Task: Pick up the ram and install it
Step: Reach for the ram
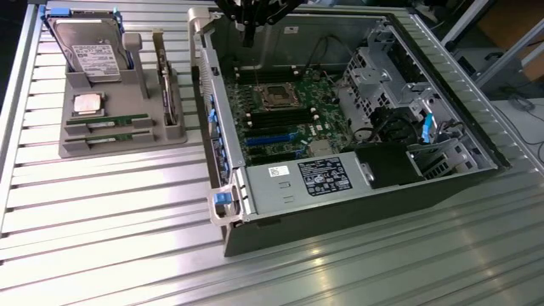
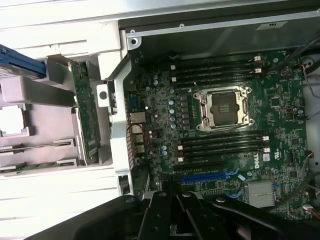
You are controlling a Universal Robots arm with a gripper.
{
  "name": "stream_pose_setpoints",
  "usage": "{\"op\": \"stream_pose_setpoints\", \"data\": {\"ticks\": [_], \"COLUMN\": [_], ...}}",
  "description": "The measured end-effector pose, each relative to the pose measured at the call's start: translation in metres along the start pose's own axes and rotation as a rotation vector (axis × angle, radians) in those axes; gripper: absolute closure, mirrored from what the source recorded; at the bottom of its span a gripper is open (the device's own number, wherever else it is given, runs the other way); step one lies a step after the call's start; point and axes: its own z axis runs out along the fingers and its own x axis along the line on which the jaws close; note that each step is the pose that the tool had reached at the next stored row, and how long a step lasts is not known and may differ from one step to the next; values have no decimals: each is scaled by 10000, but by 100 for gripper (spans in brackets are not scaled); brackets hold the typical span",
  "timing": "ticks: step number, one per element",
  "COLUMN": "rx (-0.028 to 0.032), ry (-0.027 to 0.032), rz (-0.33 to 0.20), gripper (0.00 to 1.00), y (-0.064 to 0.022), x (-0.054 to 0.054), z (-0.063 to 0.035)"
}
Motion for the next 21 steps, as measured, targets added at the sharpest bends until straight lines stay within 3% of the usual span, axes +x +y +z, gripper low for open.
{"op": "stream_pose_setpoints", "data": {"ticks": [3, 10, 13, 15, 18, 19, 20, 21], "rx": [3, 0, -2, -4, 6, 194, 258, 259], "ry": [2, -5, -20, -51, -56, -77, -85, -85], "rz": [-1, 2, 2, 1, 1, 4, 2, 2], "gripper": [89, 89, 89, 89, 89, 89, 89, 89], "y": [-5, -33, -40, -52, -37, -18, -17, -17], "x": [32, 285, 365, 489, 492, 494, 494, 494], "z": [5, 11, -70, -145, -325, -345, -345, -345]}}
